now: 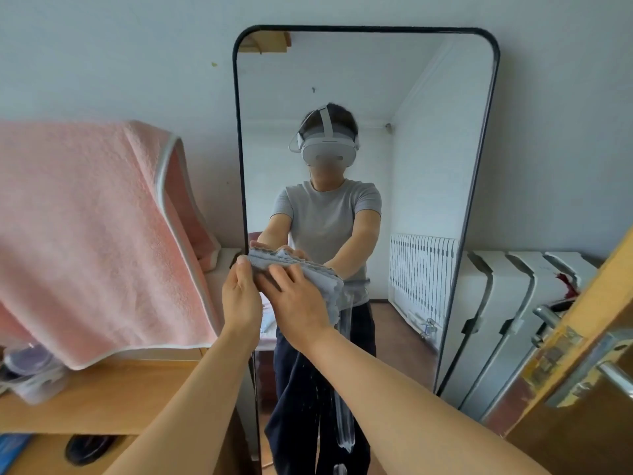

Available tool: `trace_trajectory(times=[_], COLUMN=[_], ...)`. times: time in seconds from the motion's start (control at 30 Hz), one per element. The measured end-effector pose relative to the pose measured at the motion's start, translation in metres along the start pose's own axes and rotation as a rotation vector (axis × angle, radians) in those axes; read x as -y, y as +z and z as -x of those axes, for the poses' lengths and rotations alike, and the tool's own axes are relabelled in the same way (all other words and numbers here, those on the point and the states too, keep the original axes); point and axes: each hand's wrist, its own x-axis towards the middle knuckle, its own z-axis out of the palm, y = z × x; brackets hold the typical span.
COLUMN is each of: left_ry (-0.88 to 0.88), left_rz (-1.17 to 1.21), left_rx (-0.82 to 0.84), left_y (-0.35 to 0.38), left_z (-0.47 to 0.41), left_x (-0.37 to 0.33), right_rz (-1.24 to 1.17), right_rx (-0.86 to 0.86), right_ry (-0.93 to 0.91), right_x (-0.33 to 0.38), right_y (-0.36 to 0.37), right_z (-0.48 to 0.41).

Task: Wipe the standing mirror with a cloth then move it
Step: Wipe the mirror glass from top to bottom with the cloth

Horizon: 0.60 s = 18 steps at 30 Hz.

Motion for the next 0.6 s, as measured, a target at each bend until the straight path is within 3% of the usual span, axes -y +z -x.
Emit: trace_trajectory(times=[0.13,0.6], left_ry=[0.051,-0.015], left_rz=[-0.037,-0.123], left_rx=[-0.045,-0.178], left_y=[0.004,0.020], left_z=[-0.001,-0.004], left_x=[0.009,0.021], right_rz=[0.002,0.043], right_rx=[0.002,-0.216], right_ry=[0.054,0.385], right_x=[-0.014,-0.109], right_y=[-0.008,-0.056], right_z=[0.017,0.096])
